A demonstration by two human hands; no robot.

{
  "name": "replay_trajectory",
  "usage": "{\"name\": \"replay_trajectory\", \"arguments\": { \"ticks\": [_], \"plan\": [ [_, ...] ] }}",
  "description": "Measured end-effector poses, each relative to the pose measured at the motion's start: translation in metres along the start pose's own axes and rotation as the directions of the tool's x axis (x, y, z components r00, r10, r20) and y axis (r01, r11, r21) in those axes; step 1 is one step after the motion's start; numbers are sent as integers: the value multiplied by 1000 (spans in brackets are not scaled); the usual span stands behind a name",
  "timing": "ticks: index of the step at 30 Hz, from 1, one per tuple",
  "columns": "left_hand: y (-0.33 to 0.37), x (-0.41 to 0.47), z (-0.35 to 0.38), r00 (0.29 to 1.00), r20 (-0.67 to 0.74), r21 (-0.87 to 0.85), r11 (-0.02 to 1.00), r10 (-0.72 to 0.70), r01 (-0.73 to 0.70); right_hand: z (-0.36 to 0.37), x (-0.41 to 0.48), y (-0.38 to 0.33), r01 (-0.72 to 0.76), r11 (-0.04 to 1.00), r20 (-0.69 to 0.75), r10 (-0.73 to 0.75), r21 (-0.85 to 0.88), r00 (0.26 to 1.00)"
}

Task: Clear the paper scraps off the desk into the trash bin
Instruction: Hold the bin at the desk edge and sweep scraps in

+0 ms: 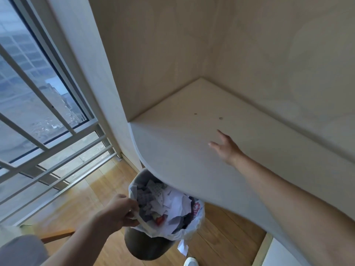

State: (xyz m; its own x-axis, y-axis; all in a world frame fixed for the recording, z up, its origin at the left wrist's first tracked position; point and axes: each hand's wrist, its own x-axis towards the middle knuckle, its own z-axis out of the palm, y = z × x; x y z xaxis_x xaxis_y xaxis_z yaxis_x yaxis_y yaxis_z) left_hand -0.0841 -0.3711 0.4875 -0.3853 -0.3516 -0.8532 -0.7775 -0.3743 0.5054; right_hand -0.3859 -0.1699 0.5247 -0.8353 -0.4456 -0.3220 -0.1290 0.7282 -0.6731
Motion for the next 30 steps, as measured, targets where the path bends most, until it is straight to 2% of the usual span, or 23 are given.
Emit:
{"name": "replay_trajectory", "arguments": {
  "ticks": [3, 9, 13, 16, 20, 25, 30],
  "plan": [
    [4, 13, -6, 1000, -26, -20, 1000, -8, 7, -15, 49, 12, -110, 994, -24, 111, 16, 994],
    [8, 28, -15, 993, -109, -78, 997, -33, 25, -15, 121, 20, -88, 994, -47, 85, -66, 995],
    [10, 31, -19, 993, -108, -105, 994, -43, 31, -12, 158, 9, -81, 966, -17, 79, -245, 997],
    [12, 32, -21, 993, -104, -120, 992, -53, 40, -5, 176, -3, -32, 951, 52, 50, -307, 997],
    [12, 32, -24, 992, -108, -139, 989, -59, 43, 21, 178, -31, 139, 945, 190, -85, -296, 978],
    [10, 24, -30, 991, -124, -181, 983, -46, 23, 73, 129, -66, 421, 873, 405, -303, -245, 863],
    [5, 12, -39, 990, -138, -218, 976, -25, -5, 127, 47, -75, 732, 632, 556, -524, -253, 645]
  ]
}}
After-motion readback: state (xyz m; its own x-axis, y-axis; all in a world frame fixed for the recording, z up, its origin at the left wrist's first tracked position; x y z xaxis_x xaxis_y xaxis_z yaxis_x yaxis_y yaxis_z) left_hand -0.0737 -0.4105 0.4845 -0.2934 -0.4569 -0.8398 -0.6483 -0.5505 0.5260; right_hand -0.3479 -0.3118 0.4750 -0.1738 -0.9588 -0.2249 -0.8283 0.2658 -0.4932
